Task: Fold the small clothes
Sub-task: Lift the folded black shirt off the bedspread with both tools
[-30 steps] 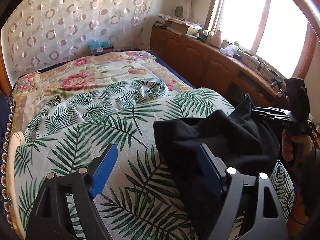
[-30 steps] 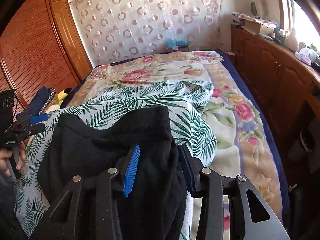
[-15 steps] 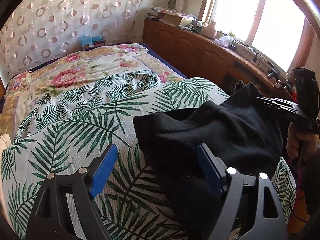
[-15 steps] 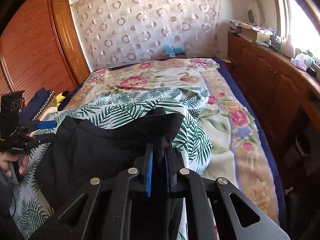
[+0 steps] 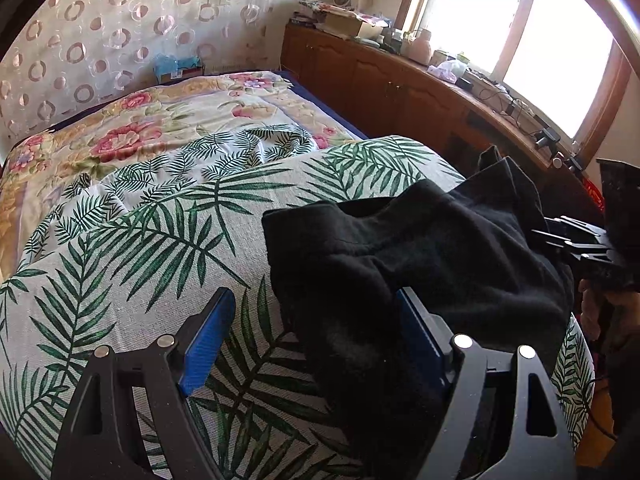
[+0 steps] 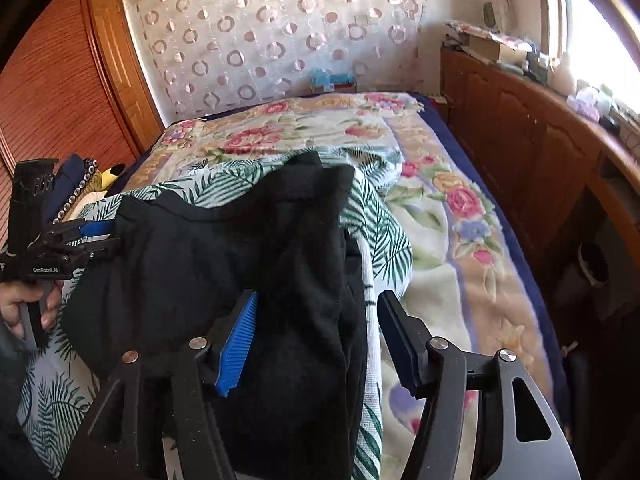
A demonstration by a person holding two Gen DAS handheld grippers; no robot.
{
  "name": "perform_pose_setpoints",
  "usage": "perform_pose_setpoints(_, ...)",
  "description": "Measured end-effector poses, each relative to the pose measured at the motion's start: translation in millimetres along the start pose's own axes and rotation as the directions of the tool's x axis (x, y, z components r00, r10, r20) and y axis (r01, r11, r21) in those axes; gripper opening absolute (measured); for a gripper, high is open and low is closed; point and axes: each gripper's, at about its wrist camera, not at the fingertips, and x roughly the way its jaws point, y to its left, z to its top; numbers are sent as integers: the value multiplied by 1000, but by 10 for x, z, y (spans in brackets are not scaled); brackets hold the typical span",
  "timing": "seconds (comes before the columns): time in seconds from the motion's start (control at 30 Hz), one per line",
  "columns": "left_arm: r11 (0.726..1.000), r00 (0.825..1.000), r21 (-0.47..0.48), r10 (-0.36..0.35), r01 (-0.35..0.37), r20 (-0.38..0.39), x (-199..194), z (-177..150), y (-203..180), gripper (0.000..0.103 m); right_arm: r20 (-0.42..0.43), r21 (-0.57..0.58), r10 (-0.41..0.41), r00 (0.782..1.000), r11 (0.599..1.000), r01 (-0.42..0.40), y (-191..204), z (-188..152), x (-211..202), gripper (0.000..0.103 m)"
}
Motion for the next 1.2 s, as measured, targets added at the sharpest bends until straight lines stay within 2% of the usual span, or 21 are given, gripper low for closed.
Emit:
perform_pose_setpoints(0.1,1000,1000,-2,-9,9,8,-8,-5,4,82,-21,28,38,999,999,-37,-17,51,71,65)
perform_pose_setpoints(0.2,999,999,-5,-49,49,15,-16,-9,-3,69,-24,27,66,998,998,-65,-63,87,147,65)
perform_pose_setpoints(0.47,998,998,23,-62,62,11,-12,-21,-77,56,-31,20,71,997,997,-70,-85,98,205,64)
perform_pose_setpoints(0.53,998,998,29,-63,62,8,-9,-21,-97,54,-21,25,85,996,996,-85,-83,69,192,55)
perform_pose_setpoints(0.7,997,997,21,-72,72,12,-7,-30,-83,52,-13,46,104,994,994,-104,-91,2,233,54)
perform_pose_setpoints(0.77,994,994,11,-108,108,6,0,-30,-67,41,-22,46,127,992,991,-126,-108,2,245,50)
perform_pose_setpoints(0.83,993,993,14,-116,116,10,-10,-31,-90,34,-31,50,155,987,987,-153,-89,5,237,34)
perform_pose_setpoints(0.93,993,994,41,-109,108,22,-60,-34,-153,24,-32,8,153,988,988,-153,-24,9,209,20)
perform_pose_setpoints(1.0,993,994,44,-108,107,33,-115,-26,-173,21,-17,-16,133,991,991,-133,15,13,160,18)
perform_pose_setpoints(1.2,992,981,59,-117,109,153,-610,24,-259,20,116,-48,134,984,990,-129,122,42,-214,16)
